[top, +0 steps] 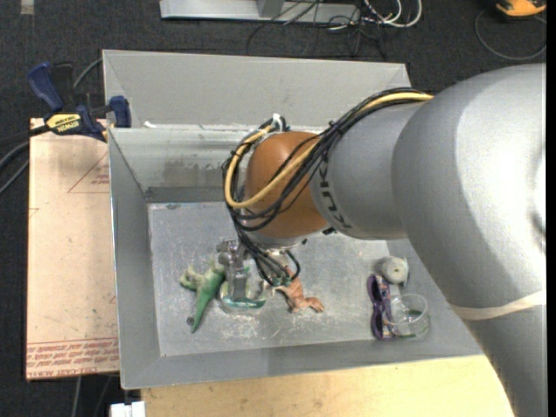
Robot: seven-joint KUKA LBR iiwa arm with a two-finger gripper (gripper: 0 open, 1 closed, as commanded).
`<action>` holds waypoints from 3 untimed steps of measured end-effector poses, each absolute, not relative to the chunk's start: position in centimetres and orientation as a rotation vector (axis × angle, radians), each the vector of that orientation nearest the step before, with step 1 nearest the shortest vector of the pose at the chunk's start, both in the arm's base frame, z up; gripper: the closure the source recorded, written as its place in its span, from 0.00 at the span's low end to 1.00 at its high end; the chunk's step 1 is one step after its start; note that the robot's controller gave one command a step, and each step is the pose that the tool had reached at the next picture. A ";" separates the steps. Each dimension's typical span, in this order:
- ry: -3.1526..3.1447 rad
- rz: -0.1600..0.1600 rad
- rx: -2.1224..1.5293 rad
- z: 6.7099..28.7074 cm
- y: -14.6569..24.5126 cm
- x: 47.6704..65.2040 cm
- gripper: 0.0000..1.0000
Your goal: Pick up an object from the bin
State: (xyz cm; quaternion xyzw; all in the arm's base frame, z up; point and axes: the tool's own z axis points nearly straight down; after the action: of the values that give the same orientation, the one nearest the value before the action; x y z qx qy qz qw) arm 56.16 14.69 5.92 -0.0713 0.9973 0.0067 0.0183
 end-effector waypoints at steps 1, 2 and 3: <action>3.097 0.021 -0.221 5.9 14.7 56.2 1.00; 3.097 0.021 -0.222 5.9 14.7 56.2 1.00; 3.096 0.021 -0.226 5.9 14.7 56.2 1.00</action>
Offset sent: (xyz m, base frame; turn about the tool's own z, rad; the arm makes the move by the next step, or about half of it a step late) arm 0.0000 0.0000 0.0000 0.0000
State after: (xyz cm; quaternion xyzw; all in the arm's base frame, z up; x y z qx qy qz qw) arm 56.15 14.68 5.92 -0.0726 0.9972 0.0068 0.0185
